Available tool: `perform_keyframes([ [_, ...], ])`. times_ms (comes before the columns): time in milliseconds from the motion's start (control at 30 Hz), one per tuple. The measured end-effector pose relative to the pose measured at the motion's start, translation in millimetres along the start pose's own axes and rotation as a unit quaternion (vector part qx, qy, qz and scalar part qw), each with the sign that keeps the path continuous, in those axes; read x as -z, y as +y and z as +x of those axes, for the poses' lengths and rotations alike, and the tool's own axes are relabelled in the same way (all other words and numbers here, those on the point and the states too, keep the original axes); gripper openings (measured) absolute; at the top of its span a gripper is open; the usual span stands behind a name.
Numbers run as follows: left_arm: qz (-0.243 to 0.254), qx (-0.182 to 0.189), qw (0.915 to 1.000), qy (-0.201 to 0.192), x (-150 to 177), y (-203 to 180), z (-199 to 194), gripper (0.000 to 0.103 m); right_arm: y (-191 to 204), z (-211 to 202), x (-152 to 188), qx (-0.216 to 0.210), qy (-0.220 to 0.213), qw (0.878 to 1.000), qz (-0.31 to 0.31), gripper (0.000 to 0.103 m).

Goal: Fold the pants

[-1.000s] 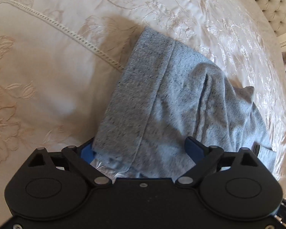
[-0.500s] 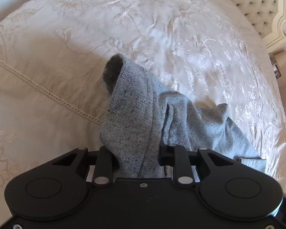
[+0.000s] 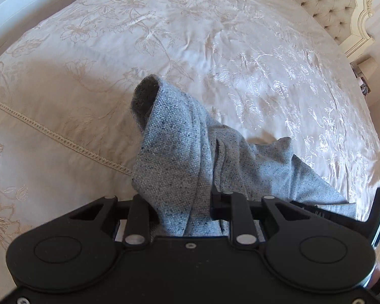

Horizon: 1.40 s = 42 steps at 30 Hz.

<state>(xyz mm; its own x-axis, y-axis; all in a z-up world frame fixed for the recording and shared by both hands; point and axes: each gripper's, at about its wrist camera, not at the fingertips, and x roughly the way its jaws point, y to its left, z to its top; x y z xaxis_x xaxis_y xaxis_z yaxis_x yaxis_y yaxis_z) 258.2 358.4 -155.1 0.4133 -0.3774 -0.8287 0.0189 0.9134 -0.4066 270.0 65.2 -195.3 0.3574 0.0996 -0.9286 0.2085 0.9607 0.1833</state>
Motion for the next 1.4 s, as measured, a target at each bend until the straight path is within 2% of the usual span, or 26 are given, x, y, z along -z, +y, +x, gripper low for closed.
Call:
perform_keyframes([
  [200, 0.021, 0.003, 0.9995, -0.024, 3, -25, -21, 0.031, -11, -21, 64, -0.014, 0.035, 0.999, 0.036, 0.010],
  [333, 0.048, 0.002, 0.9978, -0.046, 7, -54, -38, 0.031, -17, -31, 89, -0.038, 0.050, 0.997, 0.039, 0.010],
  [533, 0.102, -0.005, 0.9916, -0.079, 18, -123, -62, 0.030, -43, -61, 87, -0.078, 0.028, 0.996, 0.036, 0.014],
  [733, 0.151, 0.002, 0.9846, -0.089, 41, -221, -66, 0.029, -106, -100, 75, -0.092, -0.012, 0.995, 0.043, 0.014],
  [833, 0.174, 0.025, 0.9811, -0.080, 59, -277, -49, 0.029, -149, -115, 75, -0.088, -0.024, 0.994, 0.055, 0.014],
  [967, 0.188, 0.063, 0.9793, -0.043, 87, -347, 7, 0.029, -205, -120, 79, -0.073, -0.020, 0.994, 0.084, 0.014],
  [1033, 0.194, 0.059, 0.9789, -0.021, 103, -375, 44, 0.031, -233, -121, 83, -0.062, -0.012, 0.993, 0.099, 0.015],
  [1100, 0.210, 0.049, 0.9760, 0.028, 119, -399, 85, 0.035, -255, -119, 87, -0.052, -0.001, 0.993, 0.111, 0.016],
  [1200, 0.235, 0.022, 0.9691, 0.070, 141, -415, 119, 0.037, -282, -125, 89, -0.039, 0.001, 0.993, 0.110, 0.022],
  [1267, 0.247, 0.012, 0.9663, 0.072, 149, -417, 118, 0.038, -292, -129, 88, -0.033, -0.006, 0.995, 0.099, 0.025],
  [1300, 0.249, 0.012, 0.9661, 0.067, 151, -416, 113, 0.042, -295, -131, 87, -0.032, -0.009, 0.995, 0.091, 0.027],
  [1400, 0.252, 0.017, 0.9659, 0.057, 146, -414, 101, 0.044, -299, -133, 78, -0.037, -0.023, 0.996, 0.075, 0.028],
])
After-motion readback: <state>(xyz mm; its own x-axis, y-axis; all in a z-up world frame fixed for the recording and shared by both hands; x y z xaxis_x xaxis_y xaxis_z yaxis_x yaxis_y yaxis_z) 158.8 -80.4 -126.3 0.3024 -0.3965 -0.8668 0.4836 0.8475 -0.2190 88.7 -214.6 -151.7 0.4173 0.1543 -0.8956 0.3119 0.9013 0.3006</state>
